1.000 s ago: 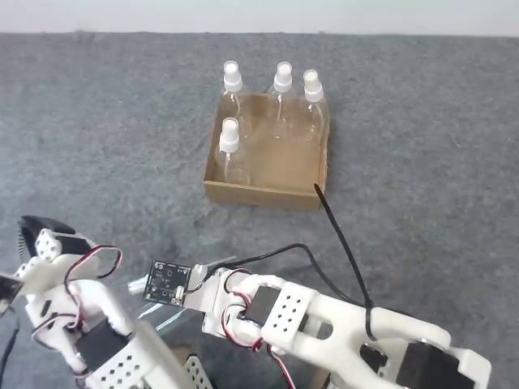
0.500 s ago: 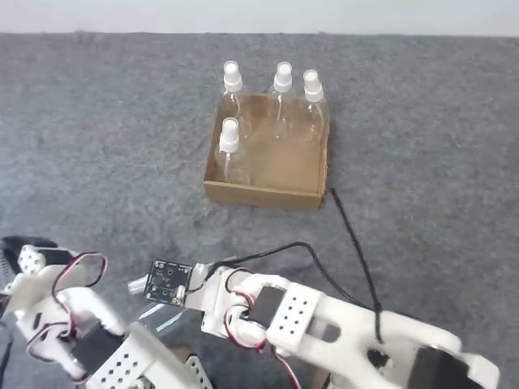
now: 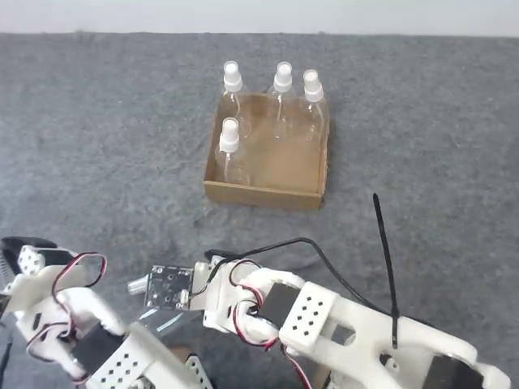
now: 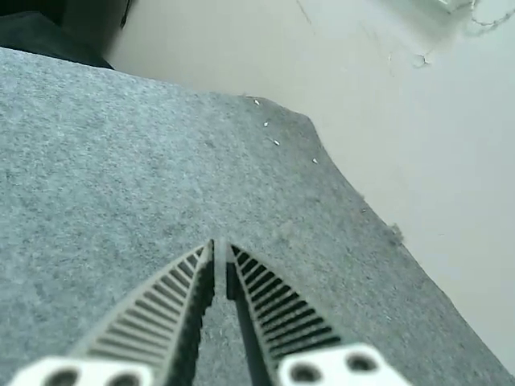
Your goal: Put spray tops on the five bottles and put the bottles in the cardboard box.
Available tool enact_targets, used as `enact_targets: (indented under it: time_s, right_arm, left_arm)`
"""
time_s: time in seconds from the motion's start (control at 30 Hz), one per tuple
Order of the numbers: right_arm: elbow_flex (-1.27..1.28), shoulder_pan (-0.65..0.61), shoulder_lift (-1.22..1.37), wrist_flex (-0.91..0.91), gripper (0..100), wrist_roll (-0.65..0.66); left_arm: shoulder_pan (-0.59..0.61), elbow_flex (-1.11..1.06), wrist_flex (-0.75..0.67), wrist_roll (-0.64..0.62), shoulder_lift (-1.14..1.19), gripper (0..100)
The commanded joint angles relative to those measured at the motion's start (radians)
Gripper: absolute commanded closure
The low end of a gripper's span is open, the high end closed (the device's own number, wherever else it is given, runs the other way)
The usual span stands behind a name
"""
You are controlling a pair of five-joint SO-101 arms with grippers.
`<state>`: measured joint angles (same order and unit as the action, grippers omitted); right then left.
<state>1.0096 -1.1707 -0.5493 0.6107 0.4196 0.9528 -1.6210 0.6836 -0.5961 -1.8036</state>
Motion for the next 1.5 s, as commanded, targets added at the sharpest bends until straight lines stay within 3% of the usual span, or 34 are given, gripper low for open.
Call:
enact_targets:
  time_s: [0.0,0.37,0.67,0.9,1.13,1.47]
  right_arm:
    - [0.023,-0.062,-0.041,-0.068,78.1,0.068]
    - [0.0,-0.117,-0.021,-0.074,78.1,0.184]
    - [-0.192,-0.094,0.329,-0.071,78.3,0.221]
    - [-0.224,-0.042,0.392,-0.064,79.0,0.273]
    - [-0.222,-0.041,0.395,-0.024,87.6,0.275]
    - [-0.222,0.002,0.384,0.096,77.9,0.269]
  left_arm:
    - [-0.003,0.007,-0.038,0.005,-0.008,98]
    - [-0.003,-0.056,-0.155,0.003,-0.008,98]
    - [-0.003,-0.056,-0.157,0.003,-0.008,98]
    - [-0.003,-0.058,-0.157,0.003,-0.008,98]
    - [-0.003,-0.058,-0.157,0.003,-0.008,98]
    - [-0.003,-0.058,-0.157,0.003,-0.008,98]
